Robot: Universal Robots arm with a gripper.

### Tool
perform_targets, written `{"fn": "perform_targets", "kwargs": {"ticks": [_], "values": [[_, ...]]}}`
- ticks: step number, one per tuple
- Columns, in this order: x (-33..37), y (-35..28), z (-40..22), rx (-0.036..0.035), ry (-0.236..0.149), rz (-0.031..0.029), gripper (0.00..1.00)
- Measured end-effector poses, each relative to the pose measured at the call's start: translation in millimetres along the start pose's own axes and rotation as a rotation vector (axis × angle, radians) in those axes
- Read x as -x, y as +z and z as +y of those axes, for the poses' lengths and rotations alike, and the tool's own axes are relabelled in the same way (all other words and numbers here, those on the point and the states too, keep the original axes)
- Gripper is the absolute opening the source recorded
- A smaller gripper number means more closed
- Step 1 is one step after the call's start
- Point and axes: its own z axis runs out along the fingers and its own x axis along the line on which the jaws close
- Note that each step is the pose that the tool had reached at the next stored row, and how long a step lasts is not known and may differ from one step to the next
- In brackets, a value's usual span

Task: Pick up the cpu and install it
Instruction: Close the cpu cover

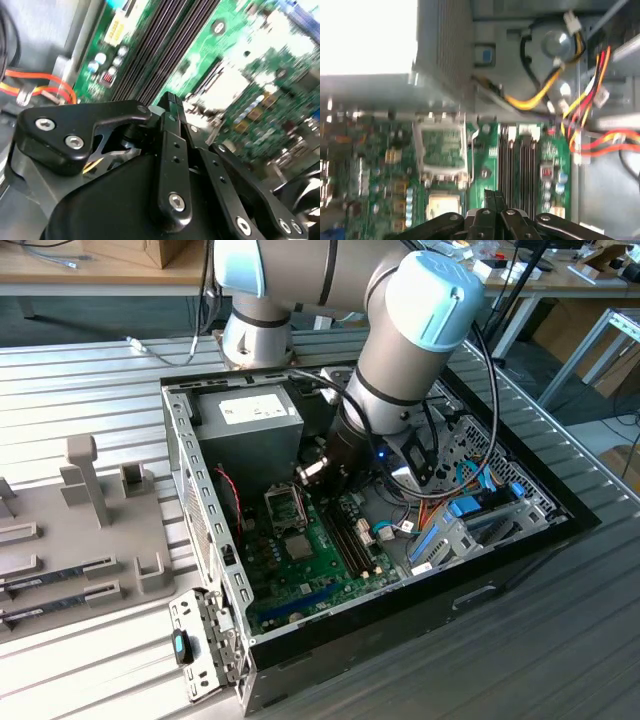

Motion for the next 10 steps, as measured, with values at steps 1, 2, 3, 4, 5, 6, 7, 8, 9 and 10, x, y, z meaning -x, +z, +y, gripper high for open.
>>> {"fn": "perform_targets", "kwargs": {"ticks": [1, 2, 3, 4, 5, 6, 7, 8, 9, 10], "values": [[1.8, 0.7, 17.9, 0.0002, 0.0, -0.0001, 0.11], [3.3, 1.1, 29.1, 0.0005, -0.001, 0.0, 0.11], [3.7, 1.0, 29.0, 0.0032, -0.002, 0.0001, 0.11], [4.2, 1.0, 29.1, 0.0128, -0.002, 0.0, 0.11], [5.2, 1.0, 29.1, 0.0326, -0.004, -0.0001, 0.11], [6.0, 0.8, 29.1, 0.0457, -0.005, -0.0002, 0.11], [7.1, 0.8, 29.1, 0.0619, -0.006, -0.0003, 0.11], [7.7, 0.8, 29.0, 0.0783, -0.007, -0.0004, 0.11], [7.9, 0.7, 28.7, 0.0961, -0.008, -0.0006, 0.11], [7.9, 0.7, 28.5, 0.11, -0.01, -0.0005, 0.11]]}}
